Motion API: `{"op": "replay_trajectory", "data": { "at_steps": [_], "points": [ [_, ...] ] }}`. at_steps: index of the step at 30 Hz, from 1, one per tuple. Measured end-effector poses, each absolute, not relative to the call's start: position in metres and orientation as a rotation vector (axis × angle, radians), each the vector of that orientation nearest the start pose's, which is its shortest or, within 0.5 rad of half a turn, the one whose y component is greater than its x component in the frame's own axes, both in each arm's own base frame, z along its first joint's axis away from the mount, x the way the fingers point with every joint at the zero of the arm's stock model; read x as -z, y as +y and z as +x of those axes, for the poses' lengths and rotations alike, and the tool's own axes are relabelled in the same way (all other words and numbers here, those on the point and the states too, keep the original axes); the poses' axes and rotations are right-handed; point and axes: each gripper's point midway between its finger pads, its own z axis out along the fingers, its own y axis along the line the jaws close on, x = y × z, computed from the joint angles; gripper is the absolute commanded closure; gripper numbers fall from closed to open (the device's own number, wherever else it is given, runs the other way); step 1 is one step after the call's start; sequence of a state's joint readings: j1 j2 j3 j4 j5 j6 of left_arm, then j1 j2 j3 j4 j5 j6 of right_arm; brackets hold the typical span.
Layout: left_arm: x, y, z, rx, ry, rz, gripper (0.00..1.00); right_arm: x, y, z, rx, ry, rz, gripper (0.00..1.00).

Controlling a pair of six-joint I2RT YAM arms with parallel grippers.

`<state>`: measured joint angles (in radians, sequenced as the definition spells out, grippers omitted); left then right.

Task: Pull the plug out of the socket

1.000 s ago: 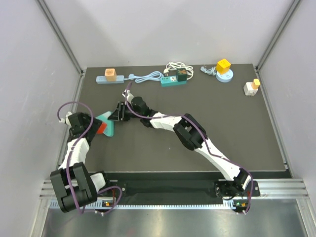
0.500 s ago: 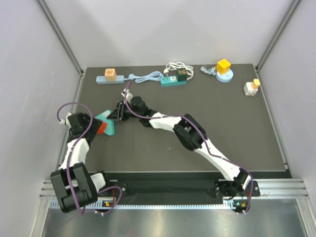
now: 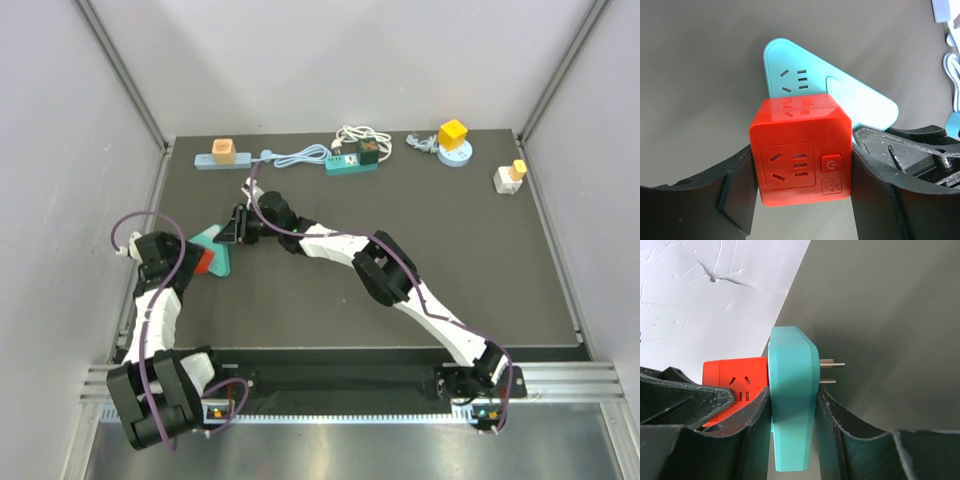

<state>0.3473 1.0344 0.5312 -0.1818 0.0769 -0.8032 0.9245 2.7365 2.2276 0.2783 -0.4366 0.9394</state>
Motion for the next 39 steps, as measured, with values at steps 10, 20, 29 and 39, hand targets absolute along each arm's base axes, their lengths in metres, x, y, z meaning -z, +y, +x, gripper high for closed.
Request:
{"op": "replay_trajectory", "data": {
  "at_steps": [10, 20, 29, 39],
  "points": [
    [-0.109, 0.064, 0.289, 0.305, 1.938, -1.292, 1.0, -0.085, 0.634, 0.34, -1.58, 2.178, -0.345, 1.0],
    [-0.132, 0.065, 0.3, 0.347, 1.911, -1.391, 1.0, -0.11, 0.636, 0.351, -1.532, 2.137, -0.324, 1.0],
    [-0.144, 0.059, 0.312, 0.422, 1.925, -1.4, 1.0, -0.123, 0.629, 0.362, -1.429, 2.112, -0.315, 1.0],
    [-0.154, 0.059, 0.307, 0.436, 1.87, -1.406, 1.0, -0.135, 0.627, 0.362, -1.349, 2.072, -0.362, 1.0]
  ]
}}
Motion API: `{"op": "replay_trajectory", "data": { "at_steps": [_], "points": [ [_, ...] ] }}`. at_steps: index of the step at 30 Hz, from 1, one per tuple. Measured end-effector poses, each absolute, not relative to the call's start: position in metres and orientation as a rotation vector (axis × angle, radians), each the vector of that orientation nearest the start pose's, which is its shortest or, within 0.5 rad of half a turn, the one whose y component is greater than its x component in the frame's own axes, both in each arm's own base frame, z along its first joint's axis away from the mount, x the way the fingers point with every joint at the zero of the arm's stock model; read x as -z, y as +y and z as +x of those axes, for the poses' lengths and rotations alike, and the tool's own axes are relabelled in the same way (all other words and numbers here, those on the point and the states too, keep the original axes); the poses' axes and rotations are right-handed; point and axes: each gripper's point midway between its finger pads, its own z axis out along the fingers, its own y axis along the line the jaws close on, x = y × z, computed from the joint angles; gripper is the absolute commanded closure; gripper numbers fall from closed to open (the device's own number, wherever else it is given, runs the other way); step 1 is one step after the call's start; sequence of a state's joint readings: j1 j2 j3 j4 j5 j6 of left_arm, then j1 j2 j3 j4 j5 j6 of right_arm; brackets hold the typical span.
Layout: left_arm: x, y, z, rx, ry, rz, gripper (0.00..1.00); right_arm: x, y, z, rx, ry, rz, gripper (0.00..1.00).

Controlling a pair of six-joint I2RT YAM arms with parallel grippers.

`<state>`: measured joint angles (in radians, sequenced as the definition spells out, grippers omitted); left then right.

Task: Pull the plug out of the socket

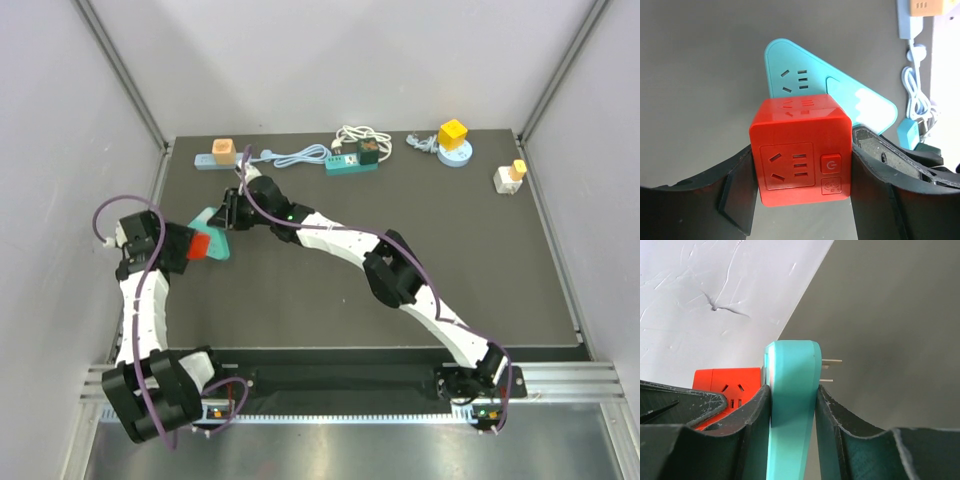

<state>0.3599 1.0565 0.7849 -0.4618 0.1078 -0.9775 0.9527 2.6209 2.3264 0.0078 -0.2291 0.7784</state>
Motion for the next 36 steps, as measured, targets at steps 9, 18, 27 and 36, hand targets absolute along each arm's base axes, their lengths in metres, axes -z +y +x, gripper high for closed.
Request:
{"op": "replay_trajectory", "data": {
  "at_steps": [9, 18, 27, 36],
  "points": [
    [-0.163, 0.051, 0.313, 0.526, 1.85, -1.497, 1.0, -0.146, 0.62, 0.37, -1.304, 2.042, -0.366, 1.0],
    [-0.162, 0.048, 0.309, 0.508, 1.892, -1.469, 1.0, -0.138, 0.614, 0.367, -1.362, 2.06, -0.362, 1.0],
    [-0.276, 0.022, 0.354, 0.648, 1.802, -0.98, 1.0, -0.065, 0.584, 0.387, -1.237, 2.246, -0.311, 1.0],
    [-0.249, 0.025, 0.348, 0.599, 1.857, -1.005, 1.0, -0.061, 0.582, 0.367, -1.384, 2.192, -0.361, 1.0]
  ]
}}
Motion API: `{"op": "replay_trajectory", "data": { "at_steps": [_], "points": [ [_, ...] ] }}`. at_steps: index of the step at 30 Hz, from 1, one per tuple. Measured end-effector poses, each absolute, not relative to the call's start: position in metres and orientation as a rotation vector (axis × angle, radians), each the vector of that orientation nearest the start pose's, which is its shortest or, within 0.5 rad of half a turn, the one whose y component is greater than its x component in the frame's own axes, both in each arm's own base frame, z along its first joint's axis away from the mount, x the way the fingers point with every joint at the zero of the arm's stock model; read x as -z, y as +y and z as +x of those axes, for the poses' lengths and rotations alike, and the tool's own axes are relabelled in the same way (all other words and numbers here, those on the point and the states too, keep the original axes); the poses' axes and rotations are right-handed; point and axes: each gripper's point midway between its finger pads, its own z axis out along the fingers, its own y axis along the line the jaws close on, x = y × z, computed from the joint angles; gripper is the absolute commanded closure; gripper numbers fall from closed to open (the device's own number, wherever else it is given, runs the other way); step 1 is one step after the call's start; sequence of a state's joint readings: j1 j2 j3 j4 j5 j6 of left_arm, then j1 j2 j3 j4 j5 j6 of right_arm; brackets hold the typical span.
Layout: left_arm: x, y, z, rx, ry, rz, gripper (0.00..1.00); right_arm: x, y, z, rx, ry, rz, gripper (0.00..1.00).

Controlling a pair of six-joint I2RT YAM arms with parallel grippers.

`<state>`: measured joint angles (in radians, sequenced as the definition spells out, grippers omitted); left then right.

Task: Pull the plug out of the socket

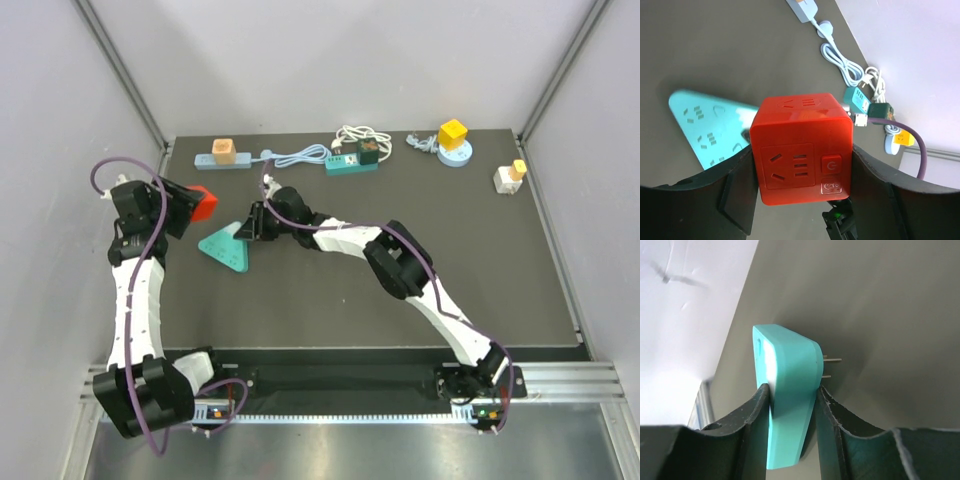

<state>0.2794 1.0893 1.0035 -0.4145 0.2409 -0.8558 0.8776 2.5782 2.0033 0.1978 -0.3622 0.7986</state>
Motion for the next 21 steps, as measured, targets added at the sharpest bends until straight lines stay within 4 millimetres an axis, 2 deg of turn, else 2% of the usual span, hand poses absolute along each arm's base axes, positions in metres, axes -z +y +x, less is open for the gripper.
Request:
{"op": "replay_trajectory", "data": {
  "at_steps": [5, 9, 12, 15, 18, 21],
  "points": [
    [-0.247, 0.027, 0.347, 0.564, 1.872, -0.968, 1.0, -0.064, 0.573, 0.349, -1.497, 2.153, -0.485, 1.0],
    [-0.246, 0.028, 0.347, 0.548, 1.882, -0.947, 1.0, -0.06, 0.549, 0.331, -1.541, 2.176, -0.552, 1.0],
    [-0.245, 0.025, 0.347, 0.547, 1.891, -0.931, 1.0, -0.064, 0.526, 0.312, -1.538, 2.193, -0.598, 1.0],
    [-0.243, 0.011, 0.35, 0.553, 1.917, -0.894, 1.0, -0.068, 0.509, 0.292, -1.532, 2.186, -0.637, 1.0],
    [-0.233, -0.014, 0.355, 0.574, 1.979, -0.834, 1.0, -0.065, 0.499, 0.264, -1.556, 2.179, -0.665, 1.0],
    [-0.22, -0.032, 0.358, 0.586, 2.038, -0.804, 1.0, -0.064, 0.501, 0.233, -1.579, 2.172, -0.707, 1.0]
  ]
}}
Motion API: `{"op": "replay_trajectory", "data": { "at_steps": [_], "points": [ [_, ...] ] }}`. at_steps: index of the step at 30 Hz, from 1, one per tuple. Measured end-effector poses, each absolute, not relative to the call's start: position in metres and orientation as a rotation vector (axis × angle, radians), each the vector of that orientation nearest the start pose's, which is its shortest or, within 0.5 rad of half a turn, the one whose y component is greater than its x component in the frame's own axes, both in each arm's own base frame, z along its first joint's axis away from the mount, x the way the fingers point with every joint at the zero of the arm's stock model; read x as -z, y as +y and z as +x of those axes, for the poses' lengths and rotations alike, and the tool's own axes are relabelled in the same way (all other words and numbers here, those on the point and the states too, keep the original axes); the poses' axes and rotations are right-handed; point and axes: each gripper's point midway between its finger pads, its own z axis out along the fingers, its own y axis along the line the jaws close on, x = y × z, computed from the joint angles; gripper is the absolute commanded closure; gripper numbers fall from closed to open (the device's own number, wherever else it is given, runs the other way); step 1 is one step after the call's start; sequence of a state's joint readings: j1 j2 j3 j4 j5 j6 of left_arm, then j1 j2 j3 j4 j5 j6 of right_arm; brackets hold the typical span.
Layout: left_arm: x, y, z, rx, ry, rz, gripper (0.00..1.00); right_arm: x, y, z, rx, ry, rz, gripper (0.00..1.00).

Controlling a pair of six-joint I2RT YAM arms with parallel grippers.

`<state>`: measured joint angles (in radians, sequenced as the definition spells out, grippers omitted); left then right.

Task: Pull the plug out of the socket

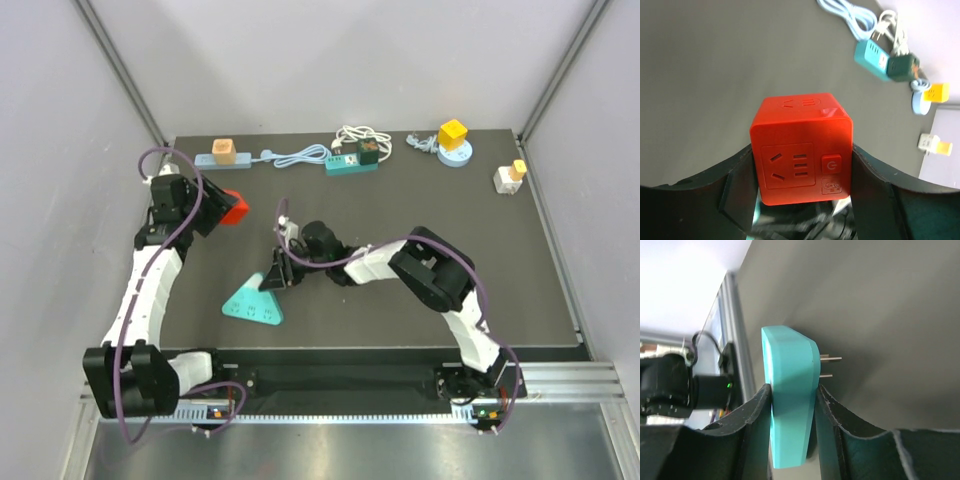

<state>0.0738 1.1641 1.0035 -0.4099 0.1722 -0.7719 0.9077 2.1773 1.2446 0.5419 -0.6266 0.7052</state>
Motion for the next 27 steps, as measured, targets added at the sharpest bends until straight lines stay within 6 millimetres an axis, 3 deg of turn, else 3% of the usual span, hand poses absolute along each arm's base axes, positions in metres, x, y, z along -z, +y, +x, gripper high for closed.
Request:
{"op": "replay_trajectory", "data": {
  "at_steps": [7, 15, 19, 22, 23, 25, 27],
  "points": [
    [-0.202, -0.046, 0.364, 0.594, 2.092, -0.8, 1.0, -0.065, 0.524, 0.172, -1.603, 2.135, -0.854, 1.0],
    [-0.173, -0.049, 0.372, 0.56, 2.17, -0.822, 1.0, -0.066, 0.525, 0.173, -1.596, 2.13, -0.862, 0.98],
    [-0.16, -0.049, 0.378, 0.543, 2.198, -0.835, 1.0, -0.066, 0.529, 0.179, -1.595, 2.128, -0.887, 0.86],
    [-0.156, -0.049, 0.385, 0.536, 2.199, -0.838, 1.0, -0.066, 0.531, 0.186, -1.602, 2.123, -0.89, 0.71],
    [-0.156, -0.048, 0.388, 0.533, 2.199, -0.839, 1.0, -0.065, 0.531, 0.187, -1.605, 2.125, -0.891, 0.63],
    [-0.155, -0.05, 0.393, 0.527, 2.199, -0.834, 1.0, -0.065, 0.531, 0.192, -1.602, 2.129, -0.89, 0.55],
    [-0.155, -0.054, 0.399, 0.531, 2.202, -0.822, 1.0, -0.062, 0.531, 0.199, -1.584, 2.132, -0.888, 0.38]
  ]
}}
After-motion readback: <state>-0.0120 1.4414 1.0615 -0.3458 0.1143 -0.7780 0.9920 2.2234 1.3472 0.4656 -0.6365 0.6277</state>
